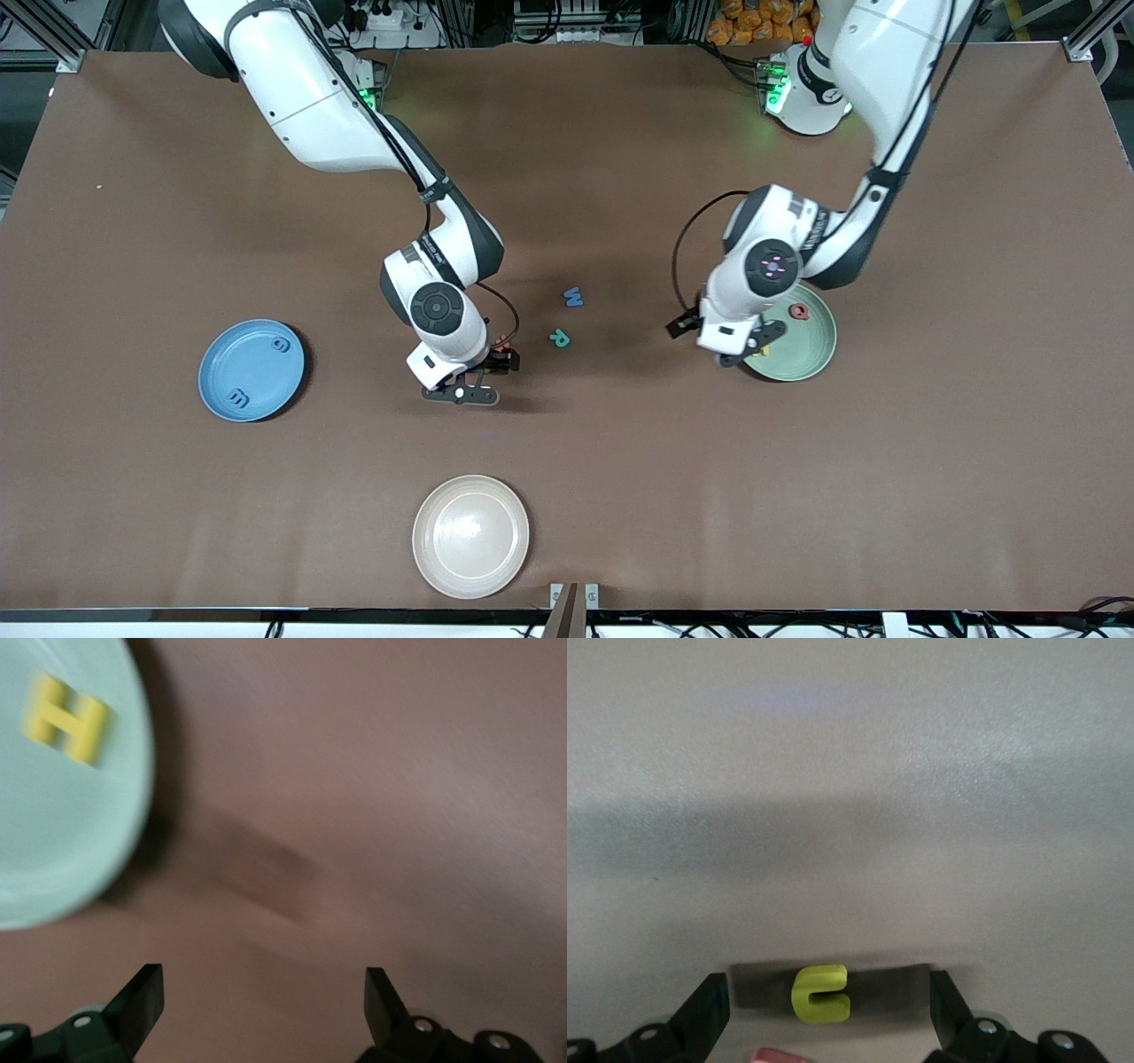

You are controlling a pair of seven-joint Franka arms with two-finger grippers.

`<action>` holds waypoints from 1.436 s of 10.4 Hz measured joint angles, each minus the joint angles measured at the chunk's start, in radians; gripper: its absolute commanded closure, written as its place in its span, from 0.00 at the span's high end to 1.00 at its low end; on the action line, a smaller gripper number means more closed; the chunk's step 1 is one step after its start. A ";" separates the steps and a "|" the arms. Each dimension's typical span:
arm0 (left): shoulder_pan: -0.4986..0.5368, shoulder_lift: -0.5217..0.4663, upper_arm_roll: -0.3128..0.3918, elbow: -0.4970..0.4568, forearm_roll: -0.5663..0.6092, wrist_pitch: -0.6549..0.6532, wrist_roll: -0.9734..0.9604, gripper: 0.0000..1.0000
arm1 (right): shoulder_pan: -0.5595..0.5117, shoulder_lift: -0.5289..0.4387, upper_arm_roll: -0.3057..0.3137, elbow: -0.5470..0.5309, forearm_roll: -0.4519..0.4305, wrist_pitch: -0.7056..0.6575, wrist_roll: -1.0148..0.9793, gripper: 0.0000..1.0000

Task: Sort upper and lower case letters into plates
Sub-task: 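Grasp the yellow u with the right gripper while the left gripper returns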

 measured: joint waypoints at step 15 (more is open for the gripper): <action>-0.361 0.226 0.056 0.272 0.014 -0.005 -0.244 1.00 | -0.025 -0.024 -0.003 0.018 0.002 -0.027 0.010 0.00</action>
